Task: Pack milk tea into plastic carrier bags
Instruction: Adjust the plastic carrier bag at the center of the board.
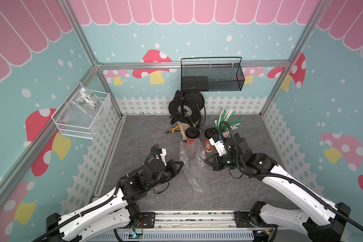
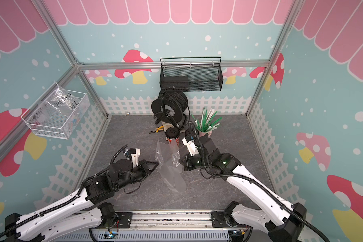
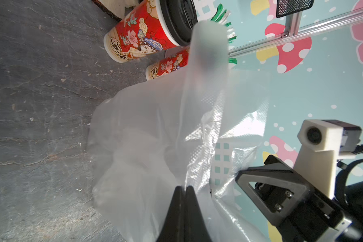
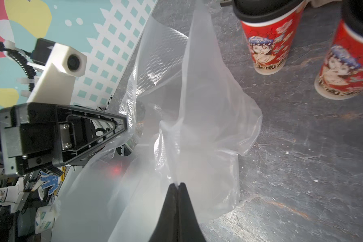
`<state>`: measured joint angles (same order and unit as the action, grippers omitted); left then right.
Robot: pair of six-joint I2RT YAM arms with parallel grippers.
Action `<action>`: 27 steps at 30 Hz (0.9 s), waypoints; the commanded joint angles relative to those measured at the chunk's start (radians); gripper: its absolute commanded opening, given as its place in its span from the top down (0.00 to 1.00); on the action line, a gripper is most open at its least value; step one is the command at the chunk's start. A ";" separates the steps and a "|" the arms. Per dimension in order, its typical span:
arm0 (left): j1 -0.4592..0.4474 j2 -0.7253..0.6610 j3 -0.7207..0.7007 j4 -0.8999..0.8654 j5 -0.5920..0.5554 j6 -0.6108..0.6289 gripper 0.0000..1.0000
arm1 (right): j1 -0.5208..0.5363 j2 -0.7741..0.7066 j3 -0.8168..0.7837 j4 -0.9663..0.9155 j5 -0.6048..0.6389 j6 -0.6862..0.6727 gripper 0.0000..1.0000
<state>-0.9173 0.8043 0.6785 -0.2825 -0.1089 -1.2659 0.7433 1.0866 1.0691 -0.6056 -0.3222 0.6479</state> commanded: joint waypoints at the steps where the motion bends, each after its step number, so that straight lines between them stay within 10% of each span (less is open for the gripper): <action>1: 0.008 -0.011 0.012 0.029 -0.018 0.004 1.00 | 0.027 0.015 -0.009 0.098 -0.043 0.049 0.88; 11: 0.018 0.010 0.021 0.073 -0.008 0.016 1.00 | 0.045 0.058 -0.004 0.173 -0.059 0.067 0.40; 17: 0.026 -0.020 -0.021 0.091 -0.014 0.002 1.00 | 0.054 0.163 0.027 0.195 -0.076 0.045 0.37; 23: 0.044 -0.081 -0.087 0.094 -0.022 -0.032 1.00 | 0.062 0.199 0.080 0.182 0.008 0.032 0.70; 27: 0.059 -0.121 -0.111 0.082 -0.028 -0.036 1.00 | 0.071 0.218 0.089 0.216 -0.035 0.031 0.60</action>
<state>-0.8707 0.7120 0.5812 -0.2050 -0.1120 -1.2758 0.8005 1.2934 1.1267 -0.4263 -0.3462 0.6842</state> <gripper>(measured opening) 0.048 0.377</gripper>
